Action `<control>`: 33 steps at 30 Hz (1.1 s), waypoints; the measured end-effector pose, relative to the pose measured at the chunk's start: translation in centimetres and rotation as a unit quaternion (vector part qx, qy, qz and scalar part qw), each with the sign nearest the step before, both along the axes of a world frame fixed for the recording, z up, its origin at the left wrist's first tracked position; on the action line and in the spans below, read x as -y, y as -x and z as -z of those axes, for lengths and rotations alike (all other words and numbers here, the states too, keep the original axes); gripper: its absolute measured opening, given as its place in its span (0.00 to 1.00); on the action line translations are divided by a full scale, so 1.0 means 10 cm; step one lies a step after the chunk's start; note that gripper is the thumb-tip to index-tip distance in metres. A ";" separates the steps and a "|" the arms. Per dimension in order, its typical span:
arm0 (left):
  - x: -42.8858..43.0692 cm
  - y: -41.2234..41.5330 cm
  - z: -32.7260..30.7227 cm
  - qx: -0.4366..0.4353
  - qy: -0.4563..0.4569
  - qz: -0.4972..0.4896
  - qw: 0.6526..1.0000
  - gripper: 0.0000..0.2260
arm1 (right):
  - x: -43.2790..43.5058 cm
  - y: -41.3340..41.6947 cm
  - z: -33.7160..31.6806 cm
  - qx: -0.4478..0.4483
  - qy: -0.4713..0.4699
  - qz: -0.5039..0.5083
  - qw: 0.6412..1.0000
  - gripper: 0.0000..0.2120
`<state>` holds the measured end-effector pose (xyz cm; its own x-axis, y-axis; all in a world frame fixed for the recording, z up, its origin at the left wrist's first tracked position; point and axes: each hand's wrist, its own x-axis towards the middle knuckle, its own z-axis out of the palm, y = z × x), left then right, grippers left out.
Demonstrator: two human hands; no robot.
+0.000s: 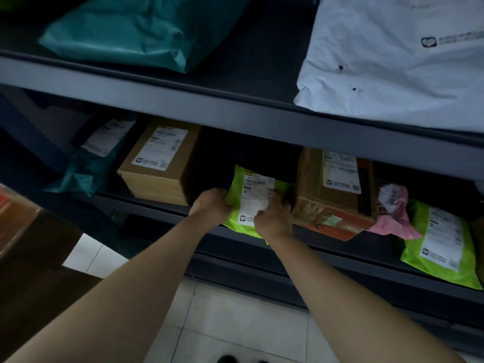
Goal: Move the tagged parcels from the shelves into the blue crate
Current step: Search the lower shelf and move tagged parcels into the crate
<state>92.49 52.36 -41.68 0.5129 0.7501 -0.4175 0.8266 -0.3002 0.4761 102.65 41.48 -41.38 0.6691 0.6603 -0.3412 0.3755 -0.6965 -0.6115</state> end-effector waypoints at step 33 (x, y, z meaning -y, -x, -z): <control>0.55 -0.80 -0.45 0.167 -0.072 0.045 0.982 0.22 | 0.60 -0.86 -0.56 0.246 -0.121 0.148 0.950 0.31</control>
<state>100.44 46.82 -37.20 0.6703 0.7343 -0.1077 0.5990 -0.4496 0.6626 111.26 35.48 -35.78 0.8766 0.4384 0.1983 0.4674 -0.6777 -0.5677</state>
